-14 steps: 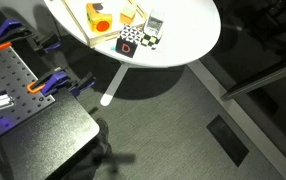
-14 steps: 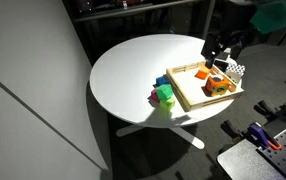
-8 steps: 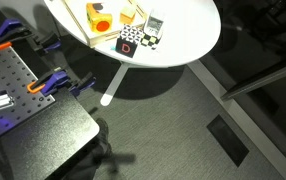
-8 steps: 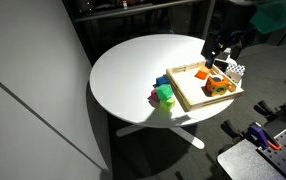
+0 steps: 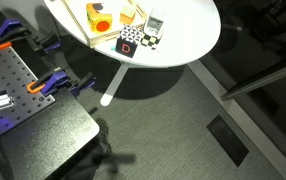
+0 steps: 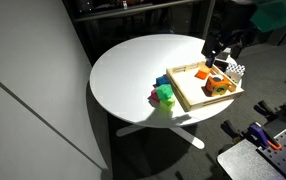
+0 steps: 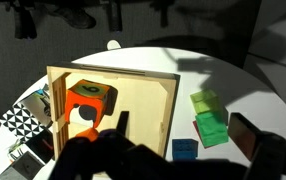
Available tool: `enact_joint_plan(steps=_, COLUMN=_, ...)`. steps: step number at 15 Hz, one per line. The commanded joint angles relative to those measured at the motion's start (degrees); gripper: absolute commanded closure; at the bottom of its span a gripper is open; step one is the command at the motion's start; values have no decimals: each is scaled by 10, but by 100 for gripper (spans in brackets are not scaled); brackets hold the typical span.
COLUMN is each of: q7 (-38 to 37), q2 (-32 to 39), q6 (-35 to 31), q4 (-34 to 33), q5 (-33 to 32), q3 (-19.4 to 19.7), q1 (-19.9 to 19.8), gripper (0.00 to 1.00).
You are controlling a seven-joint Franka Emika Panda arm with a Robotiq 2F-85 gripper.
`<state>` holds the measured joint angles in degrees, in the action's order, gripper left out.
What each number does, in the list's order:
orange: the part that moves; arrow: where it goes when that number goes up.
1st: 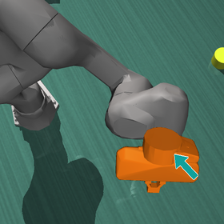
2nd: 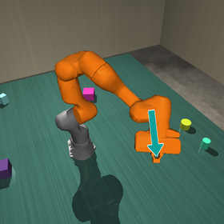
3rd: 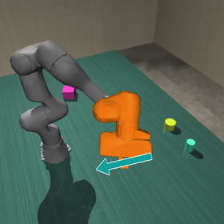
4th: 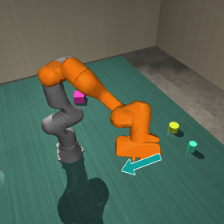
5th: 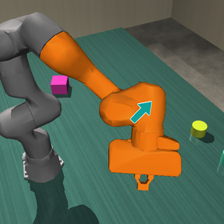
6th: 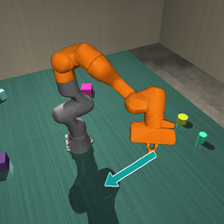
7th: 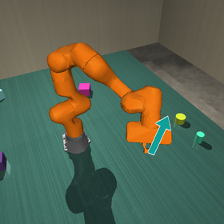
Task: Put the black and white box onto the tray
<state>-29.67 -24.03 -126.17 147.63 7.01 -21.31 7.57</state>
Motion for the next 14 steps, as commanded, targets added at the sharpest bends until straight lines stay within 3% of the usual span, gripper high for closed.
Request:
enact_joint_plan(steps=1, q7=8, q2=2, q6=1, q4=-7, q5=0, q3=23, q1=6, gripper=0)
enact_joint_plan(steps=14, q7=85, q2=8, q6=3, q4=0, q5=3, q3=101, q1=-10, gripper=0)
